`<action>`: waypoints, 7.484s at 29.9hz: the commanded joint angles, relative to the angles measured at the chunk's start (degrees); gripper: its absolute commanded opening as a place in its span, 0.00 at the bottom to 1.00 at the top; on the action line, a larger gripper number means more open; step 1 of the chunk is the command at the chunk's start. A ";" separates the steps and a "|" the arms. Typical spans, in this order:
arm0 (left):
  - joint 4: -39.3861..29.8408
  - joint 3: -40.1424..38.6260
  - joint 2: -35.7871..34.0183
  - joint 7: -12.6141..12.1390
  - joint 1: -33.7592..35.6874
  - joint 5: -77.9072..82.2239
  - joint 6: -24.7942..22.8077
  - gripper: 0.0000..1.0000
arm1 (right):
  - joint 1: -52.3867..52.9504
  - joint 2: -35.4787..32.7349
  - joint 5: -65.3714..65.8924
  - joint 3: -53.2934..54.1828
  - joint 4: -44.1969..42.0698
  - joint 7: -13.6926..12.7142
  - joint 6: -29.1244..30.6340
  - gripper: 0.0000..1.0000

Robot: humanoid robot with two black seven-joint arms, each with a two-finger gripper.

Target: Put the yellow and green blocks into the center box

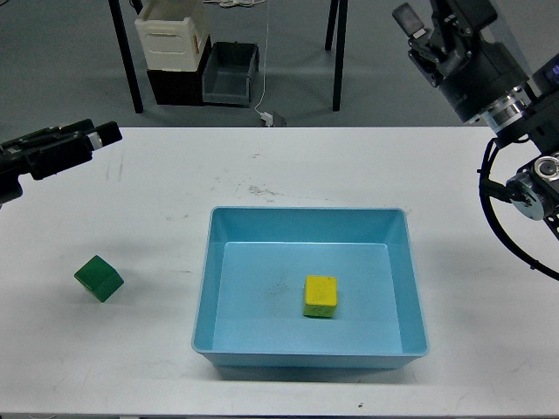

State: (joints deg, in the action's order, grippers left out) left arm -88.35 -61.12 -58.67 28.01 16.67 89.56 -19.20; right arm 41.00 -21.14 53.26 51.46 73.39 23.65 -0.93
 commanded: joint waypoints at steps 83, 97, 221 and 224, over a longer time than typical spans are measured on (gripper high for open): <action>17.33 49.00 6.11 -0.01 27.27 32.78 -6.99 0.91 | -43.81 -1.63 -7.47 39.42 7.65 4.35 24.23 1.00; 18.22 50.84 5.85 -0.01 27.62 33.31 -6.29 0.40 | -43.81 -1.63 -7.47 39.42 7.65 4.35 24.14 1.00; 2.84 13.84 32.56 -0.01 -12.63 -116.46 0.39 1.00 | -57.52 17.80 -68.80 40.65 12.21 -23.38 27.21 1.00; 2.75 13.75 33.44 -0.01 -13.33 -116.63 -0.66 1.00 | -57.61 17.97 -70.40 40.30 12.48 -24.17 27.13 1.00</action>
State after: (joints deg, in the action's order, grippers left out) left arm -85.49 -47.30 -26.17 28.00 4.04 -26.93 -18.96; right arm -16.36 -3.28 -15.31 92.05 85.52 0.20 26.27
